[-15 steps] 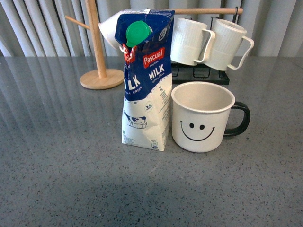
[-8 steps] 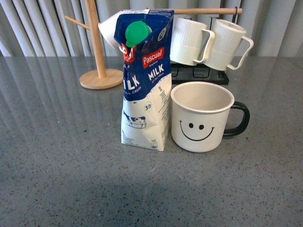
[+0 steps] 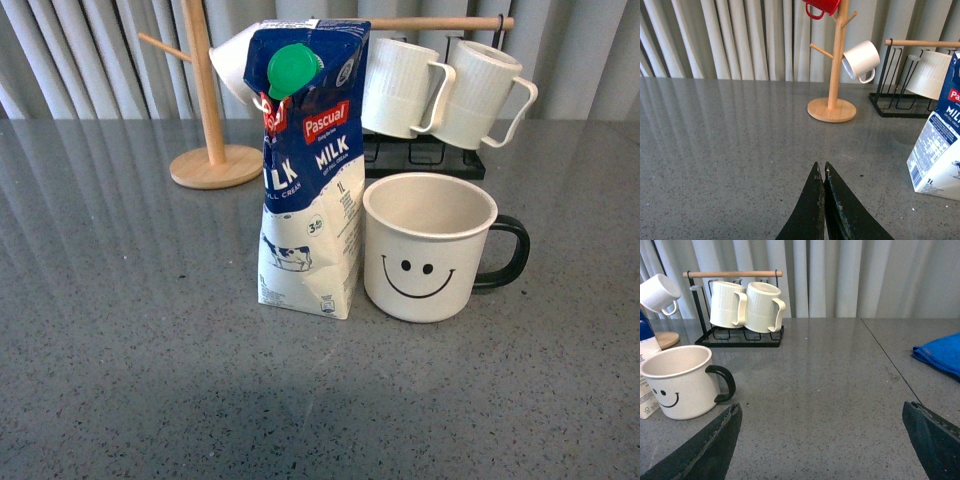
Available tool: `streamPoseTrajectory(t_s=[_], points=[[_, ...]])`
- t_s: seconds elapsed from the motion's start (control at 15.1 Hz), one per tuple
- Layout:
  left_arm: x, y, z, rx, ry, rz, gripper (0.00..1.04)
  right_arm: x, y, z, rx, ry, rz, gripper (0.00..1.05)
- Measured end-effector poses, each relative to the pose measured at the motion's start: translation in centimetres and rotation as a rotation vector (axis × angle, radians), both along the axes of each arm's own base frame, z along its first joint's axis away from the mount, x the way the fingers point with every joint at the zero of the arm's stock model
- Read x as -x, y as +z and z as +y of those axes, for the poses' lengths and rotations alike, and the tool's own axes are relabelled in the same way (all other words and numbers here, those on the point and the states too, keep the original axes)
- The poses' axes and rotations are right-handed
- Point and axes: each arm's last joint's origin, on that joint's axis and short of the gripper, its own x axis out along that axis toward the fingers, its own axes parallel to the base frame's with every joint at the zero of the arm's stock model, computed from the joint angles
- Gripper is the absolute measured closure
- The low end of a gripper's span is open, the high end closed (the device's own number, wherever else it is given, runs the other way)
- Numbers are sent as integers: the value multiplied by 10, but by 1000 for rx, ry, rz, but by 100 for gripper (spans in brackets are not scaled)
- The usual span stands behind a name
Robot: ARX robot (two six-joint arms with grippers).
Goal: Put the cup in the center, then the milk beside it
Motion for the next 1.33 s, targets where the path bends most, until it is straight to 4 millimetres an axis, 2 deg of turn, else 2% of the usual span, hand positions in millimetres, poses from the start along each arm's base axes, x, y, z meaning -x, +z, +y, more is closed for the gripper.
streamPoseTrajectory(t_s=[0.53,0.73,0.8,1.33], points=[[12,-18,0,0,0,-19,103,0,0,0,0,0,0,7],[21,-29,0,-1,-2,38,103,0,0,0,0,0,0,7],[24,-24,0,-1,-2,-21,103,0,0,0,0,0,1,7],[24,-26,0,-1,1,-5,103,0,0,0,0,0,0,7]])
